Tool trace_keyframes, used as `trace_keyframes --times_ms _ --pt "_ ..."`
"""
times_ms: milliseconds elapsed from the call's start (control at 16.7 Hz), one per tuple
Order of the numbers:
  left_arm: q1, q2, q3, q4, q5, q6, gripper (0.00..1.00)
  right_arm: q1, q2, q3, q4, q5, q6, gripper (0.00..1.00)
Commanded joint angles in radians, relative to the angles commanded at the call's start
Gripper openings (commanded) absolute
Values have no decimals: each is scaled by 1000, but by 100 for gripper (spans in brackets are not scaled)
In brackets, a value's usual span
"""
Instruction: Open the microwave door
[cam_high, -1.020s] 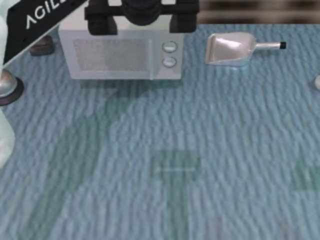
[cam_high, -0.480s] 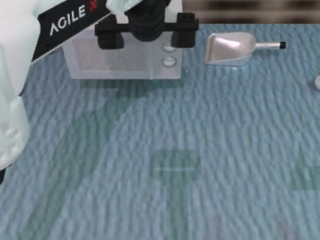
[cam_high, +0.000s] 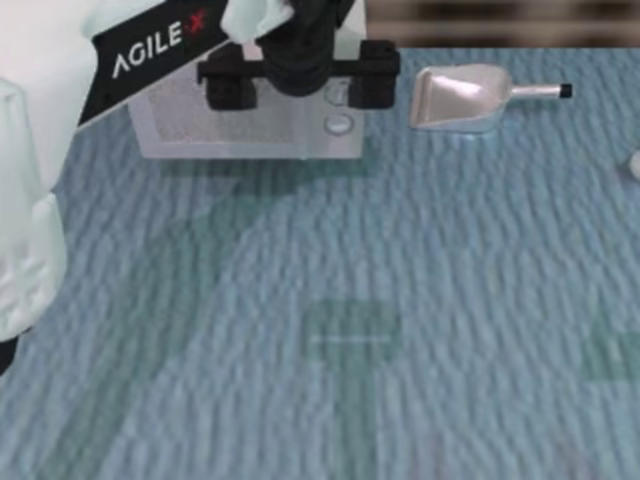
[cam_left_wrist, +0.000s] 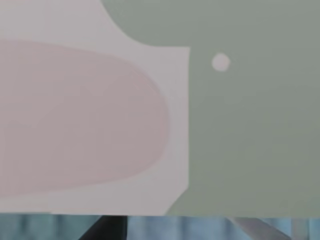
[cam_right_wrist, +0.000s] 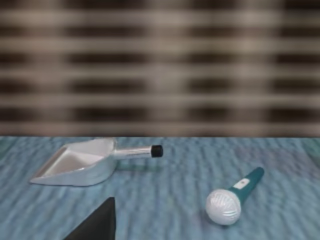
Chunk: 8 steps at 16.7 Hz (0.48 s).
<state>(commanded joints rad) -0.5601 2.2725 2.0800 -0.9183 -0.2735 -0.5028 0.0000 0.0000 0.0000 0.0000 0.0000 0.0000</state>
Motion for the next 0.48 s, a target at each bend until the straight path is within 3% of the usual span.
trace_keyframes --times_ms 480 --pt "0 0 0 0 0 0 17 0 0 0 0 0 0 100"
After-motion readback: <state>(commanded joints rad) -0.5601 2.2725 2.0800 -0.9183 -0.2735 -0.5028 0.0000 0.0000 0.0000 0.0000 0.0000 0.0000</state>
